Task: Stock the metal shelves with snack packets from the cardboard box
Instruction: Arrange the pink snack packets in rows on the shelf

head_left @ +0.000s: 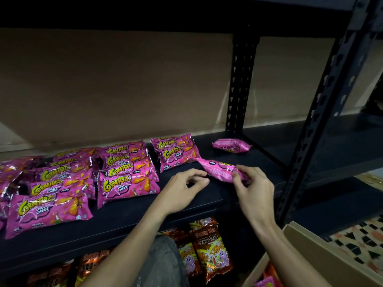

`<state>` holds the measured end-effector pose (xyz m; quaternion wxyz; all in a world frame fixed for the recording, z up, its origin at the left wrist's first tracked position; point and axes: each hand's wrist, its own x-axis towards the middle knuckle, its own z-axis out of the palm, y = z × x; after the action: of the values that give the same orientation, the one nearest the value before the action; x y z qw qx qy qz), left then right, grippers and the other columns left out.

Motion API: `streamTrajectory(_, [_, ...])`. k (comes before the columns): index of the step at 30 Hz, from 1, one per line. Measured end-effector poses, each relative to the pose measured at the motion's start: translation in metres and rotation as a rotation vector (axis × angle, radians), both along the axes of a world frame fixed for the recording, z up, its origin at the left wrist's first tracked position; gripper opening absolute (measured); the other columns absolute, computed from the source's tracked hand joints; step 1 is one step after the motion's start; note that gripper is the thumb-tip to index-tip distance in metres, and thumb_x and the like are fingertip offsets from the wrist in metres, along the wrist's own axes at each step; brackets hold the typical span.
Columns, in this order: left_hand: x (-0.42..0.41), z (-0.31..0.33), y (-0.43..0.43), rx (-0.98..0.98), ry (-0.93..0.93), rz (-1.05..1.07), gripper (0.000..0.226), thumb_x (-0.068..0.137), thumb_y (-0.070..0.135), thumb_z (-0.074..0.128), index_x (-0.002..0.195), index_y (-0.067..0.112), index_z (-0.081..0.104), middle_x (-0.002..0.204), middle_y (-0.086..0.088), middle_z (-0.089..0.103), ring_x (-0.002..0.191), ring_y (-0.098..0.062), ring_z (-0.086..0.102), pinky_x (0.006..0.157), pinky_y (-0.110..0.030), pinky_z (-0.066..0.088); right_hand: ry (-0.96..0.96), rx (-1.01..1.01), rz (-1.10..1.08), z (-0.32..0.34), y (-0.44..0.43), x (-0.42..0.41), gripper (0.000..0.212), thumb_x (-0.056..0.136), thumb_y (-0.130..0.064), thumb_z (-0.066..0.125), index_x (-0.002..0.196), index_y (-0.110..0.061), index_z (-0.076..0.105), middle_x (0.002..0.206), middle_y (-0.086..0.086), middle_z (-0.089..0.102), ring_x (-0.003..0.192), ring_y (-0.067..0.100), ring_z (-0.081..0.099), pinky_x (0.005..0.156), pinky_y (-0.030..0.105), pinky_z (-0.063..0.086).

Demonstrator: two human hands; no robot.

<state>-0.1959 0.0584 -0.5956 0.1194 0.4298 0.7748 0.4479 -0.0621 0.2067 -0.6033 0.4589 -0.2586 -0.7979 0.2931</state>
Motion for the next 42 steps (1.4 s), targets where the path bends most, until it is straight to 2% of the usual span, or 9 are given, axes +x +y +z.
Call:
streamTrajectory(5, [0.003,0.002,-0.001,0.02,-0.055,0.011,0.031,0.093,0.053,0.053,0.105,0.029,0.069,0.102,0.02,0.073,0.103,0.009,0.062,0.103,-0.029,0.044,0.13,0.067,0.101,-0.012,-0.024,-0.001,0.025,0.086,-0.008,0.075,0.11,-0.013,0.074,0.108,-0.004,0.064,0.104,0.011,0.061,0.095,0.024,0.047])
streamTrajectory(11, [0.001,0.002,0.001,0.158,-0.221,0.033,0.063,0.082,0.074,0.053,0.103,0.017,0.067,0.1,0.009,0.075,0.098,-0.006,0.069,0.099,-0.035,0.047,0.189,0.249,0.156,-0.02,-0.039,-0.002,0.027,0.083,-0.005,0.077,0.109,-0.007,0.074,0.111,-0.001,0.064,0.104,0.014,0.058,0.095,0.011,0.039])
streamTrajectory(14, [0.003,0.006,0.003,0.243,-0.312,0.099,0.058,0.078,0.063,0.057,0.097,0.008,0.064,0.094,0.006,0.076,0.089,-0.009,0.072,0.084,-0.027,0.046,0.175,0.343,0.198,-0.023,-0.04,-0.003,0.029,0.082,-0.003,0.077,0.111,-0.007,0.074,0.112,0.003,0.063,0.105,0.016,0.056,0.094,0.012,0.042])
streamTrajectory(20, [0.007,0.013,0.007,0.396,-0.438,0.222,0.03,0.085,0.025,0.076,0.104,0.009,0.059,0.091,-0.005,0.076,0.085,-0.014,0.073,0.081,-0.03,0.051,0.129,0.302,0.294,-0.022,-0.033,-0.011,0.024,0.083,-0.005,0.078,0.107,-0.009,0.076,0.109,-0.002,0.063,0.104,0.012,0.058,0.094,0.011,0.041])
streamTrajectory(25, [-0.008,0.052,0.001,0.421,-0.262,0.259,0.032,0.086,0.022,0.075,0.111,0.02,0.055,0.102,0.002,0.068,0.087,-0.004,0.066,0.08,-0.023,0.055,-0.006,0.159,0.194,-0.025,-0.014,-0.017,0.006,0.089,-0.012,0.071,0.094,-0.014,0.075,0.099,-0.008,0.061,0.098,0.01,0.056,0.087,0.013,0.04])
streamTrajectory(30, [-0.045,0.098,-0.005,0.287,0.007,0.263,0.038,0.083,0.029,0.077,0.117,0.024,0.06,0.099,0.01,0.067,0.087,-0.003,0.065,0.079,-0.02,0.053,-0.231,0.143,0.118,-0.027,-0.006,-0.024,0.013,0.094,-0.02,0.063,0.1,-0.013,0.073,0.106,-0.007,0.057,0.103,0.009,0.048,0.088,0.021,0.041])
streamTrajectory(33, [-0.062,0.114,0.0,0.169,0.095,0.204,0.038,0.081,0.022,0.079,0.115,0.022,0.063,0.096,0.009,0.066,0.085,-0.006,0.063,0.086,-0.029,0.053,-0.233,0.192,0.116,-0.03,-0.009,-0.022,0.017,0.095,-0.019,0.06,0.104,-0.013,0.072,0.107,-0.005,0.06,0.104,0.012,0.051,0.092,0.032,0.048])
streamTrajectory(37, [-0.066,0.12,0.009,-0.113,0.204,0.164,0.054,0.078,0.027,0.082,0.126,0.018,0.059,0.099,0.004,0.065,0.092,-0.013,0.065,0.09,-0.032,0.054,-0.211,0.203,0.124,-0.034,-0.007,-0.02,0.016,0.095,-0.016,0.06,0.103,-0.011,0.072,0.105,-0.003,0.062,0.101,0.015,0.052,0.091,0.033,0.048])
streamTrajectory(42, [-0.063,0.107,0.017,-0.361,0.343,0.096,0.051,0.077,0.027,0.084,0.119,0.011,0.06,0.101,0.0,0.07,0.092,-0.018,0.068,0.087,-0.035,0.053,-0.22,0.218,0.145,-0.036,-0.005,-0.018,0.017,0.095,-0.016,0.059,0.106,-0.01,0.071,0.107,-0.002,0.062,0.103,0.016,0.052,0.092,0.031,0.046])
